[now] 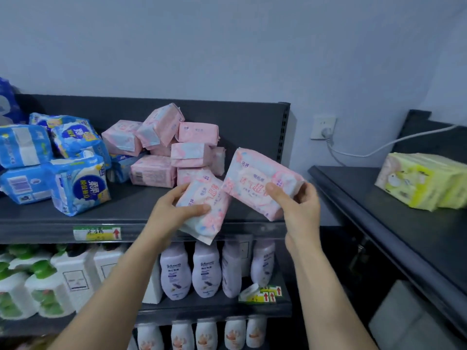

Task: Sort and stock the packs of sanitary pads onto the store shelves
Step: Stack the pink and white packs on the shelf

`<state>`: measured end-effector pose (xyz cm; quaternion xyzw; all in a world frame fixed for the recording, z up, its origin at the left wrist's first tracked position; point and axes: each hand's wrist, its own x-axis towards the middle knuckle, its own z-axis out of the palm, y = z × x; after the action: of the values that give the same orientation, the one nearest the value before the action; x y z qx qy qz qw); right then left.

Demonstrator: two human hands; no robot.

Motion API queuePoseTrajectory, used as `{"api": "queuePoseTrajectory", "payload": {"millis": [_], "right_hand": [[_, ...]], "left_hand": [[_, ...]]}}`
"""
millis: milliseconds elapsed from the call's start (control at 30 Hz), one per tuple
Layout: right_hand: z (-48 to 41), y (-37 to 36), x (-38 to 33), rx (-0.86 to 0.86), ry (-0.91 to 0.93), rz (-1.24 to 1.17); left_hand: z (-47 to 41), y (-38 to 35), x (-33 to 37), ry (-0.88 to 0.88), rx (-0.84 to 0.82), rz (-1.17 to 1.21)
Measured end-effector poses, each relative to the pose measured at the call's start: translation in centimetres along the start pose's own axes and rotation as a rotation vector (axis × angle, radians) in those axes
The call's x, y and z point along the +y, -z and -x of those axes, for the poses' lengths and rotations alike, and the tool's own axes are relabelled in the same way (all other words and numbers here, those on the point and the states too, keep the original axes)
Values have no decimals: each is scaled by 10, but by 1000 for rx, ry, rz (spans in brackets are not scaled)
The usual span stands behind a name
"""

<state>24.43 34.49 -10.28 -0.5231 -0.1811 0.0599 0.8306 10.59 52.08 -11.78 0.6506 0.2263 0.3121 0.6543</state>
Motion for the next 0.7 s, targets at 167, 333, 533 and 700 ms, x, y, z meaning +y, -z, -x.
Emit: {"api": "queuePoseTrajectory", "payload": {"millis": [167, 333, 533, 700], "right_hand": [[38, 33, -18, 131, 62, -40], [94, 63, -34, 278, 174, 15], [165, 112, -75, 506, 276, 179], [225, 154, -122, 688, 370, 228]], "left_hand": [[22, -29, -8, -1, -102, 26], [53, -58, -24, 54, -82, 74], [101, -108, -35, 214, -170, 424], [148, -163, -29, 253, -400, 499]]}}
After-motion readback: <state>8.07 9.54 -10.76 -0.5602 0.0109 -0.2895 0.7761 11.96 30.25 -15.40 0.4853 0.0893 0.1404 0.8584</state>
